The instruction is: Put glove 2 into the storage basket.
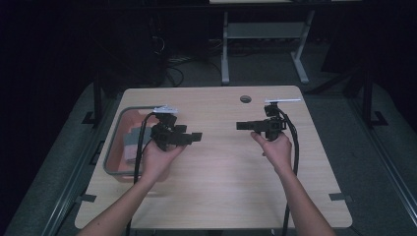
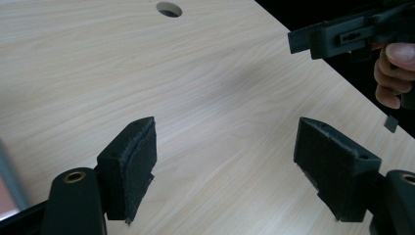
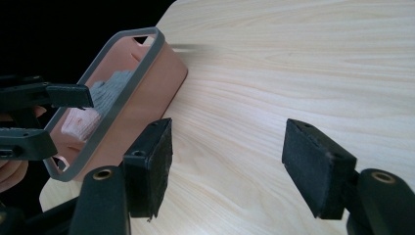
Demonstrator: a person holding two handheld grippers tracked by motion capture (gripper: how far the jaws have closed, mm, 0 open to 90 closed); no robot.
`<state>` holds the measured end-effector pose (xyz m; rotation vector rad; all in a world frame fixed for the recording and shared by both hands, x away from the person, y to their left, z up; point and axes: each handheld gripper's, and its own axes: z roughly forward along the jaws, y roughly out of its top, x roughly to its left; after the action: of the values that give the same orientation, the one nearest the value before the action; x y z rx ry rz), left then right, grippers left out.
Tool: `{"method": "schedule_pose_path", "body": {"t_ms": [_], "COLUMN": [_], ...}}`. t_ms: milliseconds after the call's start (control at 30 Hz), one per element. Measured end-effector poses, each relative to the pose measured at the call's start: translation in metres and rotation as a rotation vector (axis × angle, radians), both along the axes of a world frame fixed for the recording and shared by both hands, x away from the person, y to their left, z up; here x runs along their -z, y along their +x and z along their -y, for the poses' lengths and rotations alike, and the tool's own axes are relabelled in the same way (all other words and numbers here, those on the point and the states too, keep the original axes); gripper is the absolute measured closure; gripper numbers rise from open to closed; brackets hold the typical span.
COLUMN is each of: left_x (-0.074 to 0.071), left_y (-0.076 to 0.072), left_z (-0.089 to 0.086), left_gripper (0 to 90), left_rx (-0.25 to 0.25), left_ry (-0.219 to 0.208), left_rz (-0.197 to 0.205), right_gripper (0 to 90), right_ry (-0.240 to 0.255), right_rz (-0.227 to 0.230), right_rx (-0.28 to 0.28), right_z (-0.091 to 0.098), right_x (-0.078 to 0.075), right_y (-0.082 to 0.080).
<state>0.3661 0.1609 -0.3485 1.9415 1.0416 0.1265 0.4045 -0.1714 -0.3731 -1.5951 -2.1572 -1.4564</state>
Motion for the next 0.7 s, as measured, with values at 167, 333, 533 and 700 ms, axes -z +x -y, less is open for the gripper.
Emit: {"method": "schedule_pose_path", "body": {"t_ms": [167, 333, 533, 700], "left_x": [0.002, 0.004, 0.007, 0.010], "left_y": [-0.001, -0.001, -0.002, -0.004], "left_z": [0.010, 0.019, 0.029, 0.038], "left_gripper": [23.6, 23.2, 22.6, 22.0], "left_rx": [0.013, 0.025, 0.043, 0.058], "left_ry": [-0.005, -0.001, -0.003, -0.005], "left_rz": [0.000, 0.002, 0.000, -0.002], "right_gripper": [35.1, 35.0, 34.8, 34.7], "right_ry": [-0.002, 0.000, 0.001, -0.001], "right_rz": [-0.006, -0.020, -0.018, -0.023], "right_rx": [0.012, 0.028, 0.046, 0.062], "right_z": [0.012, 0.021, 0.034, 0.044], "right_x": [0.005, 0.008, 0.010, 0.014], "right_y": [-0.004, -0.007, -0.013, -0.017]}}
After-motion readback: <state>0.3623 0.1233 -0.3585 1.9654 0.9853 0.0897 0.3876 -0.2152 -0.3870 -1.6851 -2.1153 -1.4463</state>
